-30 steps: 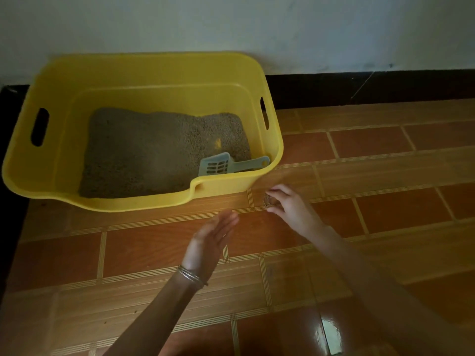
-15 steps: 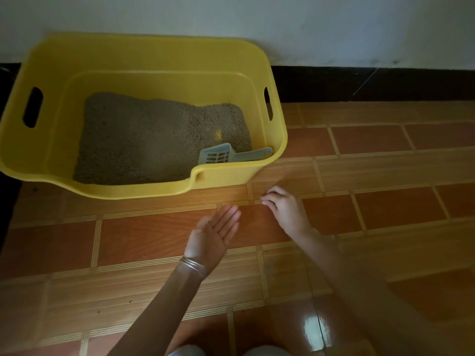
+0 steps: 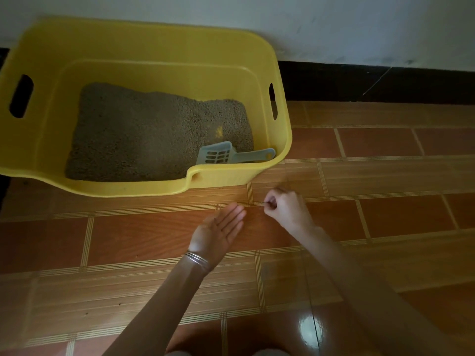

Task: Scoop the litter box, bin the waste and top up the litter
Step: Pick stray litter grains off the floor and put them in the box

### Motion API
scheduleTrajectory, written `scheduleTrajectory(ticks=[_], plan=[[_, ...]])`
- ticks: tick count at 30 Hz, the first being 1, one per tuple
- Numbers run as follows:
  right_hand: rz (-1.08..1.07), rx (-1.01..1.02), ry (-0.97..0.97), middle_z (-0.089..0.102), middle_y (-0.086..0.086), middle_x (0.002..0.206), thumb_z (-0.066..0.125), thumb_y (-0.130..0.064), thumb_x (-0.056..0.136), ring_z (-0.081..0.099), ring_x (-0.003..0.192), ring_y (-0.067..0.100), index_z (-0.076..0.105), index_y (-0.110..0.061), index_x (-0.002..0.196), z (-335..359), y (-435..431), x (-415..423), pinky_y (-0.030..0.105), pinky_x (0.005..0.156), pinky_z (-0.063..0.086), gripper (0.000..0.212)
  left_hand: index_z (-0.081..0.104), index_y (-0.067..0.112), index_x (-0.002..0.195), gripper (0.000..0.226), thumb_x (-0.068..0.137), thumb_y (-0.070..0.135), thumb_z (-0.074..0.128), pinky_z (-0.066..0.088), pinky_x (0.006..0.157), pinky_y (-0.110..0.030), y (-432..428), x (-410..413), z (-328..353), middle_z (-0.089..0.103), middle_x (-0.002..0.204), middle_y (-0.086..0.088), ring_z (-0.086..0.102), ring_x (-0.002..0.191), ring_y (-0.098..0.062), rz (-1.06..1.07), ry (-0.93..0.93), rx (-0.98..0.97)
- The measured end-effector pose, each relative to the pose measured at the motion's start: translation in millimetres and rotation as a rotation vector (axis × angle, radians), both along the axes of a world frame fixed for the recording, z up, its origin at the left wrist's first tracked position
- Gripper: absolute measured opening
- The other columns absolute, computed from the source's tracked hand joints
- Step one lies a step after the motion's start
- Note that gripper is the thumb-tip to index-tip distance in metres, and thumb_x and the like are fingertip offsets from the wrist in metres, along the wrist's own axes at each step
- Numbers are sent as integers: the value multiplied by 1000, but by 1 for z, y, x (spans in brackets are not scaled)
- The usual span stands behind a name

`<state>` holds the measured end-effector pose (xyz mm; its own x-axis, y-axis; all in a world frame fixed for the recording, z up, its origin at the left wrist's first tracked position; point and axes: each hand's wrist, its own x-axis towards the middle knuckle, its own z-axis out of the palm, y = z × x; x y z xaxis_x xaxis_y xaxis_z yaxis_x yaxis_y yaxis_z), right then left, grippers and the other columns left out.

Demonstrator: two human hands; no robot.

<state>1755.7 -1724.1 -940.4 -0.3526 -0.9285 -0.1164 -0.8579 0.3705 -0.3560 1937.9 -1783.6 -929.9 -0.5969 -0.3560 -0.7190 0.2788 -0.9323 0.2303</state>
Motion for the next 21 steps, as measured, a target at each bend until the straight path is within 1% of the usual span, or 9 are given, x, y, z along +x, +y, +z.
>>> scheduleTrajectory(ticks=[2,4,5,8,9,11,14,17,21], plan=[[-29,-135,-55,71,1,80,73,-11,74,66,68,12,70,-10,83,8,3,5,28,67,56,10,59,0,113,37,99,20,31,41,98,-34,1,-5,0,66,114,-15,59,110,-24,14,-3,7],[-45,-283,-156,71,-3,74,76,-10,70,63,64,5,71,-12,78,22,7,19,19,64,54,10,61,1,109,36,99,21,33,43,96,-33,7,-13,1,68,108,-14,61,105,-23,7,-13,23],[-24,-308,-213,70,-5,75,76,-10,70,62,65,3,71,-13,79,29,9,28,15,65,52,10,62,1,106,35,99,21,33,45,93,-32,10,-17,2,70,102,-13,62,101,-22,2,-15,38],[101,-318,-317,71,0,82,74,-7,73,63,73,6,72,-10,82,37,13,45,14,70,50,10,61,-1,99,33,98,19,35,54,78,-30,17,-27,4,71,86,-12,67,84,-21,14,-2,87],[114,-316,-330,71,2,86,74,-7,73,64,77,7,73,-9,84,36,14,45,15,73,50,12,61,0,99,33,98,19,35,54,75,-30,17,-29,4,71,85,-12,67,83,-20,29,4,98],[103,-325,-341,72,3,91,74,-10,74,63,83,6,73,-9,92,36,16,38,14,77,50,17,62,1,102,35,99,19,33,49,79,-30,15,-30,5,71,91,-11,64,91,-20,59,10,108],[40,-392,-311,71,3,88,73,-13,75,64,75,9,73,-10,93,35,21,19,16,69,50,19,62,-1,106,39,100,19,29,45,90,-34,8,-26,4,68,105,-15,62,101,-24,72,31,136],[-59,-290,-234,67,3,90,75,-15,72,64,73,12,72,-10,94,22,21,-3,17,69,50,23,61,-3,108,41,100,18,27,40,100,-37,2,-21,1,67,110,-18,60,106,-27,98,46,190],[-43,-8,-188,60,6,109,79,-19,68,61,90,16,66,-11,109,-2,22,-16,34,84,52,44,62,-3,107,39,99,16,29,42,97,-38,-1,-15,0,67,109,-18,59,107,-27,112,48,200]])
